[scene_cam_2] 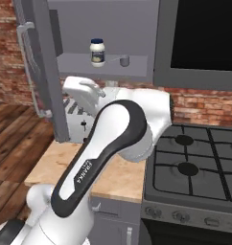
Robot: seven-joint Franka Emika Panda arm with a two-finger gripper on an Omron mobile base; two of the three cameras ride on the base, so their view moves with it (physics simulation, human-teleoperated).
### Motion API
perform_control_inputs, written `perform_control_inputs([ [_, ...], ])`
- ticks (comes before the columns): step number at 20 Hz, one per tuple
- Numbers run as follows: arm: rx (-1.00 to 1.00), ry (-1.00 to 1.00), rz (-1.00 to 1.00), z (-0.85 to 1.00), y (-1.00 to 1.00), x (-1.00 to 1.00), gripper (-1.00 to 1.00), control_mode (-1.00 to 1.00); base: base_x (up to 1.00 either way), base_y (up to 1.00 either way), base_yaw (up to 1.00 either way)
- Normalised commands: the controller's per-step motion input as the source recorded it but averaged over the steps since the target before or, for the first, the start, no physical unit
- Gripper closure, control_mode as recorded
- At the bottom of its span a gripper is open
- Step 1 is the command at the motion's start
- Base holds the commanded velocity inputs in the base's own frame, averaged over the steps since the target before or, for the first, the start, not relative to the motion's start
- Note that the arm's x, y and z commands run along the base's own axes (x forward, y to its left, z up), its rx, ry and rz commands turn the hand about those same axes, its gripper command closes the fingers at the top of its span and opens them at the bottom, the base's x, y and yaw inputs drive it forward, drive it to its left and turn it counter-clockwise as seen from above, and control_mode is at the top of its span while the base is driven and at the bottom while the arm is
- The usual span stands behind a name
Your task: The dining table condiment station is running low on mayonnaise. Refill the condiment station by opening the cabinet and taking the mayonnaise from the cabinet and placing it on the dining table.
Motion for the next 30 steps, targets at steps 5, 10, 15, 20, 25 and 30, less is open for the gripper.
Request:
perform_control_inputs([
  [5, -0.1, -0.11, 0.05, 0.01, 1.0, -0.7, -1.0, -1.0, 0.0, 0.0, 0.0],
  [10, -0.1, -0.09, 0.02, 0.08, 1.0, -0.35, -1.0, -1.0, 0.0, 0.0, 0.0],
  [15, -0.12, -0.17, 0.01, 0.22, 1.0, -0.32, -1.0, -1.0, 0.0, 0.0, 0.0],
  [20, -0.13, -0.23, 0.0, 0.3, 0.97, -0.11, -1.0, -1.0, 0.0, 0.0, 0.0],
  [25, -0.15, -0.21, 0.0, 0.17, 0.44, -0.01, -1.0, -1.0, 0.0, 0.0, 0.0],
  [30, -0.1, -0.01, 0.0, -0.04, -0.2, 0.02, -1.0, -1.0, 0.0, 0.0, 0.0],
])
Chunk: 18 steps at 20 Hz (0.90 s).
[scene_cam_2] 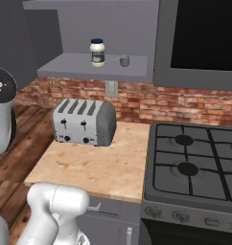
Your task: The dining table condiment station is running low on mayonnaise. Refill the condiment station by opening the cabinet and taking the mayonnaise from the cabinet and placing it on the dining table.
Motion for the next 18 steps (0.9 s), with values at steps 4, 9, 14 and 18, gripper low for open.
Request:
perform_control_inputs([
  [4, -0.12, -0.26, -0.06, 0.0, -0.99, 0.0, -1.0, -1.0, 0.0, 0.0, 0.0],
  [9, -0.14, -0.23, -0.21, 0.0, -0.98, 0.13, -1.0, -1.0, 0.0, 0.0, 0.0],
  [14, -0.13, -0.14, -0.33, 0.0, -0.64, 0.63, -1.0, -1.0, 0.0, 0.0, 0.0],
  [18, -0.06, -0.04, -0.37, 0.0, -0.43, 0.84, -1.0, -1.0, 0.0, 0.0, 0.0],
])
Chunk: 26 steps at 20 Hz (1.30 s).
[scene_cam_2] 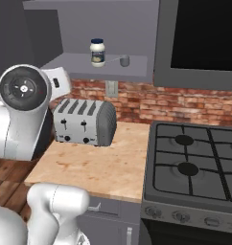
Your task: The dining table condiment station is running low on mayonnaise. Refill the condiment station by opening the cabinet and taking the mayonnaise from the cabinet and placing it on the dining table.
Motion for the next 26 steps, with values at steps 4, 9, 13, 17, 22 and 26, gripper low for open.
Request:
perform_control_inputs([
  [4, -0.02, -0.04, -0.32, 0.0, -0.28, 0.8, -1.0, -1.0, 0.0, 0.0, 0.0],
  [9, 0.0, -0.04, -0.22, 0.02, -0.11, 0.5, -1.0, -1.0, 0.0, 0.0, 0.0],
  [13, 0.03, -0.21, -0.09, 0.0, 0.0, 0.21, -1.0, -1.0, 0.0, 0.0, 0.0],
  [17, 0.11, -0.09, -0.03, 0.14, 0.0, 0.39, -1.0, -1.0, 0.0, 0.0, 0.0],
  [22, 0.03, 0.0, -0.01, 0.21, 0.0, 0.35, -1.0, -1.0, 0.0, 0.0, 0.0],
  [26, 0.0, 0.02, -0.04, 0.32, 0.0, 0.38, -1.0, -1.0, 0.0, 0.0, 0.0],
])
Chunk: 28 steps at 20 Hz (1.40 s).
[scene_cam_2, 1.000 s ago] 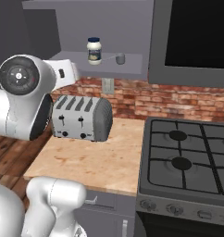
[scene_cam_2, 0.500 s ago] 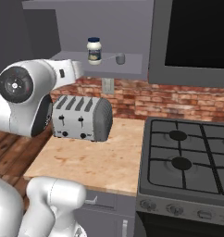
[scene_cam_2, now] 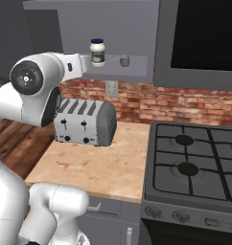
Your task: The dining table condiment station is running low on mayonnaise. Refill the condiment station by opening the cabinet and taking the mayonnaise from the cabinet and placing it on the dining table.
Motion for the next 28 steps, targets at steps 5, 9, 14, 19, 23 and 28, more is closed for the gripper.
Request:
perform_control_inputs([
  [5, 0.0, 0.01, -0.02, 0.19, 0.0, 0.27, -1.0, -1.0, 0.0, 0.0, 0.0],
  [9, 0.03, 0.0, 0.0, 0.02, 0.0, 0.13, -1.0, -1.0, 0.0, 0.0, 0.0],
  [14, 0.04, -0.07, 0.0, 0.0, 0.0, 0.11, -1.0, -1.0, 0.0, 0.0, 0.0],
  [19, 0.04, -0.07, 0.0, 0.0, 0.0, 0.27, -1.0, -1.0, 0.0, 0.0, 0.0],
  [23, 0.05, -0.03, 0.0, 0.0, 0.0, 0.47, -1.0, -1.0, 0.0, 0.0, 0.0],
  [28, 0.02, 0.0, 0.0, 0.0, 0.0, 0.53, -1.0, -1.0, 0.0, 0.0, 0.0],
])
